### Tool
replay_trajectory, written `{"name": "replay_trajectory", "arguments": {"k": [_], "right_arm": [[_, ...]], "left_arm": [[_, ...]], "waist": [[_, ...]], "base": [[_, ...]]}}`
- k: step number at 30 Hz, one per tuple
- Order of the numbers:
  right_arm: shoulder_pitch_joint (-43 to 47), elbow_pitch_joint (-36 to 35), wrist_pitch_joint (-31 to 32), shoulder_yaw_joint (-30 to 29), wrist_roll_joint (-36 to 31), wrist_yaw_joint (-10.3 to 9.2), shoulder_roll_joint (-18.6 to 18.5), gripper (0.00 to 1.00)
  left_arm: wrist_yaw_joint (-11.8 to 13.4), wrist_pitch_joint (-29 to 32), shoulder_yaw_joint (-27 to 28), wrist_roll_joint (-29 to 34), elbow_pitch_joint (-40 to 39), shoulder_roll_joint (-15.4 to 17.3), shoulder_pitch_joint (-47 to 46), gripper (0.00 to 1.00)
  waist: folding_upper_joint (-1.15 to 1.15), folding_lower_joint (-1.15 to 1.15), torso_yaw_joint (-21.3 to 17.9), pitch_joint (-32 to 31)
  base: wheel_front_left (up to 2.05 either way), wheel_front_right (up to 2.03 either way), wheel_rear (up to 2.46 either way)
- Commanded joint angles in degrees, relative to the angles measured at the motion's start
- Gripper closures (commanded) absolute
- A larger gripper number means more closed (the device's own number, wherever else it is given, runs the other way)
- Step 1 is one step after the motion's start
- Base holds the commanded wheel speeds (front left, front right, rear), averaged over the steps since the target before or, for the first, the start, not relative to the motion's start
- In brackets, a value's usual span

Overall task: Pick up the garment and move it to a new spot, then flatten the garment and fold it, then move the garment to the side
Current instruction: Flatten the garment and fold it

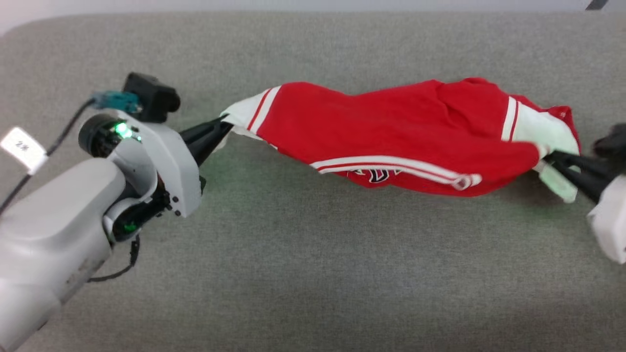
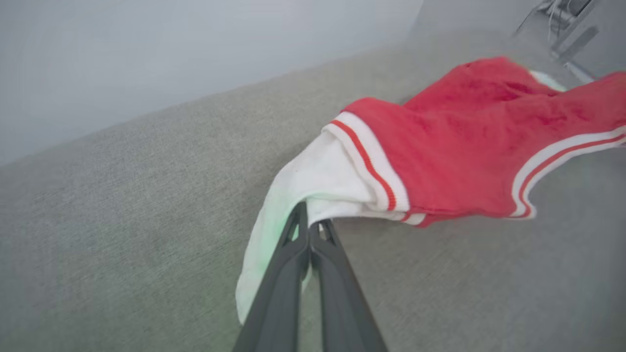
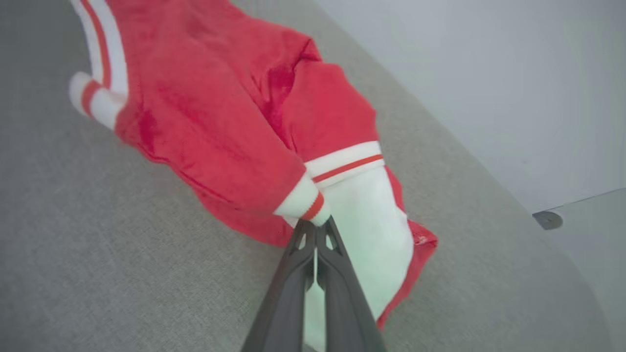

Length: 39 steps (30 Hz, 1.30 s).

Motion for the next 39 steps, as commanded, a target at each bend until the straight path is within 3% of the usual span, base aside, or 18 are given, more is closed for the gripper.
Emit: {"name": "replay_trajectory", "arguments": {"k": [1,6,12,17,26,32,39], "right_arm": [[1.3,-0.3,-0.4,-1.7,1.0,-0.08,-0.4,1.00],[4.5,0.7,-1.7,-9.4,4.9,-0.07,0.1,1.00],[1.9,7.0,-0.2,-17.0,11.2,-0.07,7.0,1.00],[-7.8,14.8,1.9,-20.9,11.4,-0.07,14.1,1.00],[-35.0,35.7,-4.2,-29.4,3.8,-0.07,27.1,1.00],[-44.5,45.6,-9.7,-31.5,-0.4,-0.07,30.7,1.00],[-36.3,43.8,-9.4,-25.4,1.1,-0.07,29.0,1.00]], "left_arm": [[0.2,-0.6,0.6,-1.8,-0.8,0.4,0.7,1.00],[0.2,-1.9,2.5,-8.4,-3.3,0.7,0.0,1.00],[0.1,-1.4,6.0,-15.2,0.3,-3.0,-3.6,1.00],[0.1,-0.1,9.4,-18.3,8.6,-8.3,-11.2,1.00],[0.5,-5.2,16.4,-16.8,29.0,-16.8,-35.8,1.00],[0.1,-8.2,17.1,-15.5,33.6,-19.5,-42.7,1.00],[0.0,-4.0,15.2,-18.7,27.0,-17.5,-30.7,1.00]], "waist": [[0.00,0.00,-0.1,-1.3],[0.00,0.00,-0.2,-1.0],[0.00,0.00,-0.7,1.6],[0.00,0.00,-1.0,3.9],[0.00,0.00,-3.1,6.9],[0.00,0.00,-2.7,6.3],[0.00,0.00,-1.8,5.7]], "base": [[0.00,0.00,0.00],[0.00,0.00,0.00],[0.00,0.00,0.00],[0.00,0.00,0.00],[0.00,0.00,0.00],[0.00,0.00,0.00],[0.00,0.00,0.00]]}}
